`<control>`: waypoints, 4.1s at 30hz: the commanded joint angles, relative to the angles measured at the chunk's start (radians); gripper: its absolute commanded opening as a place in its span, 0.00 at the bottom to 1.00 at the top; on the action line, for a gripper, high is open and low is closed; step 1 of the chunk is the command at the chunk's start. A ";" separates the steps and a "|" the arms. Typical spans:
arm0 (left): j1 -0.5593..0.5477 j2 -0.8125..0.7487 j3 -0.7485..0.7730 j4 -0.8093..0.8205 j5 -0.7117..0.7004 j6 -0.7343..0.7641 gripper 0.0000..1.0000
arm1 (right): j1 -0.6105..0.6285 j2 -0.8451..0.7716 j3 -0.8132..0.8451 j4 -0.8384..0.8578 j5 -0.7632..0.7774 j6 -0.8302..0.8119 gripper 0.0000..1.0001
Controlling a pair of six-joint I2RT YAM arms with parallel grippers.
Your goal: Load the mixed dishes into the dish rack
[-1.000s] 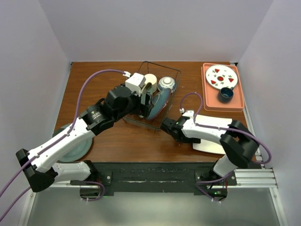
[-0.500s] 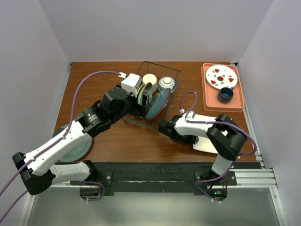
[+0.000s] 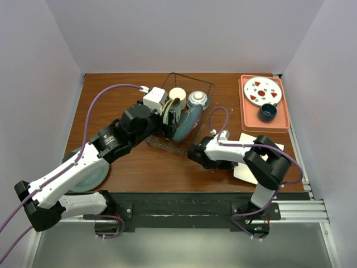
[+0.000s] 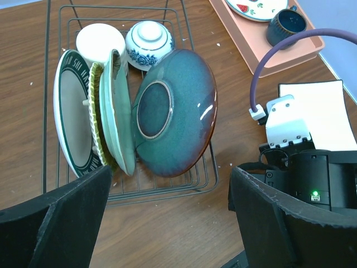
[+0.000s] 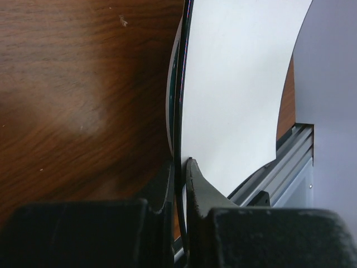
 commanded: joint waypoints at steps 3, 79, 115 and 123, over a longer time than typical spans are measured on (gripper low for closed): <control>0.004 -0.021 -0.015 0.019 -0.010 -0.028 0.93 | 0.045 -0.113 0.092 0.076 -0.009 0.025 0.00; -0.315 0.064 -0.466 0.890 -0.011 -0.020 0.89 | 0.042 -0.438 0.482 0.140 0.095 -0.038 0.00; -0.514 0.506 -0.116 0.745 -0.640 -0.483 0.66 | 0.039 -0.501 0.401 0.281 0.087 0.001 0.00; -0.510 0.523 -0.104 0.768 -0.662 -0.457 0.47 | 0.039 -0.519 0.395 0.312 0.038 -0.064 0.00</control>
